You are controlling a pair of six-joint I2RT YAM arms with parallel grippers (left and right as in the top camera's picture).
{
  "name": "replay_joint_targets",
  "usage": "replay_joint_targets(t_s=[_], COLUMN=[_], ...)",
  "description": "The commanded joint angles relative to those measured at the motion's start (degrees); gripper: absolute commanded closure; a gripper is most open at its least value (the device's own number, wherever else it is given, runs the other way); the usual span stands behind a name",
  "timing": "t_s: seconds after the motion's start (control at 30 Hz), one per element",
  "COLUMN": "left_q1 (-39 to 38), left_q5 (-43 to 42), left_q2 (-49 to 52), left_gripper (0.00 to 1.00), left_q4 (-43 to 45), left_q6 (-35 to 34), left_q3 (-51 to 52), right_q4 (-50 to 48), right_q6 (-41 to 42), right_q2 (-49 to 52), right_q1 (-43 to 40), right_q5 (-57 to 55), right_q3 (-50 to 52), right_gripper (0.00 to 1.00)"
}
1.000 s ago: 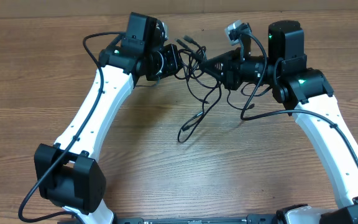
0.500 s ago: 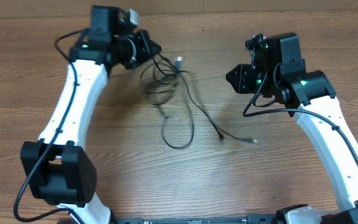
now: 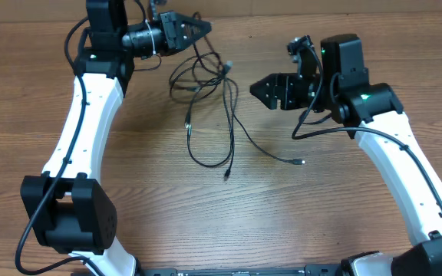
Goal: Untangle cables
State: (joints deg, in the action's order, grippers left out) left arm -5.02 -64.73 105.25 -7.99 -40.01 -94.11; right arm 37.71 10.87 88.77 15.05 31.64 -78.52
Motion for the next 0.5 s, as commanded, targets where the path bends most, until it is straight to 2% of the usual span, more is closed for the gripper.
replay_joint_targets(t_s=[0.0, 0.07, 0.27, 0.47], left_q1=[-2.19, -2.95, -5.27, -7.15], left_q5=[-4.57, -3.89, -2.14, 0.81], left_q2=[-2.54, -3.82, -8.22, -13.99], left_gripper=[0.96, 0.96, 0.96, 0.96], left_q4=[1.86, 1.86, 1.90, 1.86], left_q6=[-1.60, -1.57, -2.89, -3.04], left_q3=[-0.57, -0.57, -0.57, -0.59], right_q4=[-4.59, -7.67, -22.45, -25.51], right_q6=[-0.13, 1.01, 12.83, 26.77], right_q2=[1.81, 2.56, 6.95, 12.74], right_q1=[1.44, 1.57, 2.58, 5.18], right_q5=[4.04, 3.98, 2.51, -16.72], right_q3=[-0.50, -0.48, -0.48, -0.48], right_gripper=[0.23, 0.20, 0.18, 0.18])
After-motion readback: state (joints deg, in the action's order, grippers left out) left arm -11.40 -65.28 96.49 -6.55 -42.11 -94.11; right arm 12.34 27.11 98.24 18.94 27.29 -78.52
